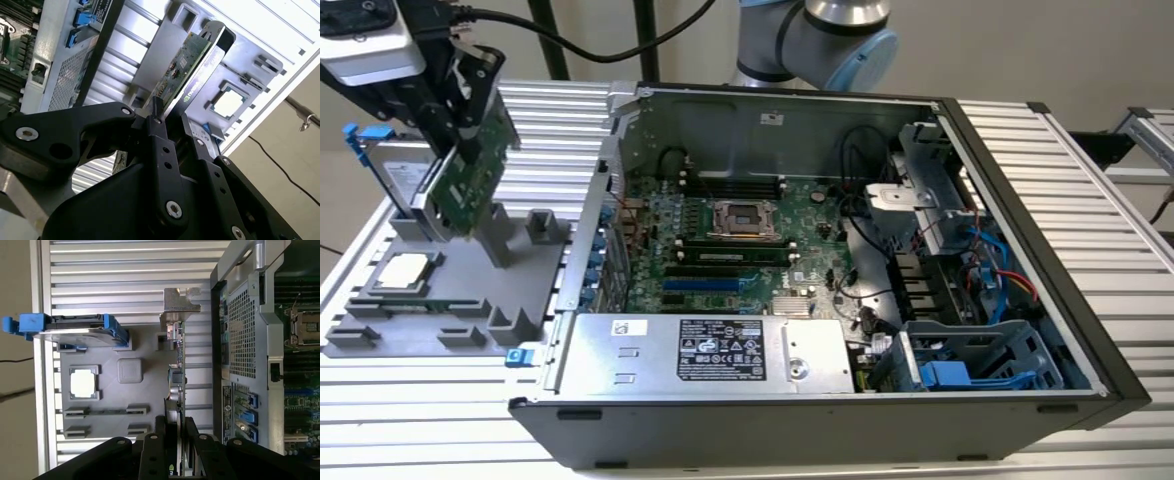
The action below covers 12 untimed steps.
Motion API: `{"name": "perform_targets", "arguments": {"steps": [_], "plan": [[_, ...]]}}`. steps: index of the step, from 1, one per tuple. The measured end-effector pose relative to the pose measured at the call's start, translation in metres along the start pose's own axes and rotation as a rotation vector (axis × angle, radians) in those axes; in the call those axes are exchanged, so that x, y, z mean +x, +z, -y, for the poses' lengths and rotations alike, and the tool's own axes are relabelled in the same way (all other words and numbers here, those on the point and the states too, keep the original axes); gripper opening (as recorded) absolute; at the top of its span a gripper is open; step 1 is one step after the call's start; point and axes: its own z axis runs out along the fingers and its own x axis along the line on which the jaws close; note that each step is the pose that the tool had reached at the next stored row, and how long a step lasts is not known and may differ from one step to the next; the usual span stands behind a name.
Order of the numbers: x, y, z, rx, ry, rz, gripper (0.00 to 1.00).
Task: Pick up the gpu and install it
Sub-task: 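Pick up the gpu and move the gpu toward the slot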
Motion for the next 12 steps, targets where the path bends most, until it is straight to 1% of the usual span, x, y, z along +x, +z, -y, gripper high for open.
{"name": "perform_targets", "arguments": {"steps": [12], "plan": [[-0.0001, -0.0061, -0.0003, 0.0000, 0.000, 0.0000, 0.00]]}}
